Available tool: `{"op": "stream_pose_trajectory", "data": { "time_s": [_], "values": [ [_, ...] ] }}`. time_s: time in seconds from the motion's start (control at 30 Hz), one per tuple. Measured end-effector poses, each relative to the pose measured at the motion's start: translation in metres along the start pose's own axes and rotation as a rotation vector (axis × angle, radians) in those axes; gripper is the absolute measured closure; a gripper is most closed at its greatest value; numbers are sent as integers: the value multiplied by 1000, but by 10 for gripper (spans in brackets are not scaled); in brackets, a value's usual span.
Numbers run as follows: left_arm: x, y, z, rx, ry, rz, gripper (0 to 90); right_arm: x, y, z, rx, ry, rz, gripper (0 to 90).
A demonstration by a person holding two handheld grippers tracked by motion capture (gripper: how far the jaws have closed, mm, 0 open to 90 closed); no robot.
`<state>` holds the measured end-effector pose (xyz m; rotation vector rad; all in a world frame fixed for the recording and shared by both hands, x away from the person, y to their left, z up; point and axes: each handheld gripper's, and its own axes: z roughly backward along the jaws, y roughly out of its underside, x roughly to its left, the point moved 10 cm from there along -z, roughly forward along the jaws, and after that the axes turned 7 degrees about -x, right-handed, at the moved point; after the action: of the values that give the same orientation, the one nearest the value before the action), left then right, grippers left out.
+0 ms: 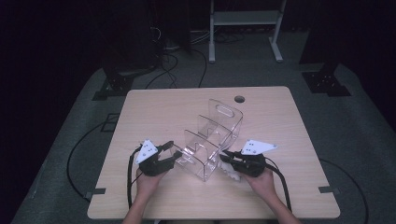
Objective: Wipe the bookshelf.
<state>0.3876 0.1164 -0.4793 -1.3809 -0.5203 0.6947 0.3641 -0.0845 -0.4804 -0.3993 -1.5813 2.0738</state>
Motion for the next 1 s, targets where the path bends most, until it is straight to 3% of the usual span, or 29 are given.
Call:
{"op": "stream_pose_trajectory", "data": {
  "time_s": [0.1,0.2,0.27,0.4,0.47,0.53,0.6,0.67,0.8,0.87,1.0],
  "values": [
    [1,0,0,2,-8,-12,470,13,1,-2,7,-12,29,785],
    [1,0,0,1,-8,-7,479,34,2,-5,22,-73,68,785],
    [2,0,1,2,-5,-5,480,33,1,-4,31,-63,95,786],
    [0,0,0,2,-4,-8,481,15,-4,-1,6,-22,27,787],
    [0,0,0,1,-2,-11,481,22,-4,-1,6,-32,33,786],
    [1,0,0,0,-2,-4,482,38,-2,-3,9,-79,43,787],
    [1,0,1,2,-2,-5,482,50,-1,-5,19,-99,81,787],
    [1,0,1,1,-1,-2,483,45,-3,-5,27,-90,99,787],
    [1,0,1,0,7,-2,482,26,-6,-2,6,-47,30,787],
    [1,0,1,0,5,-1,482,32,-4,-3,5,-53,35,787],
    [2,0,2,0,1,-5,481,54,1,-8,23,-113,65,787]
  ]
}}
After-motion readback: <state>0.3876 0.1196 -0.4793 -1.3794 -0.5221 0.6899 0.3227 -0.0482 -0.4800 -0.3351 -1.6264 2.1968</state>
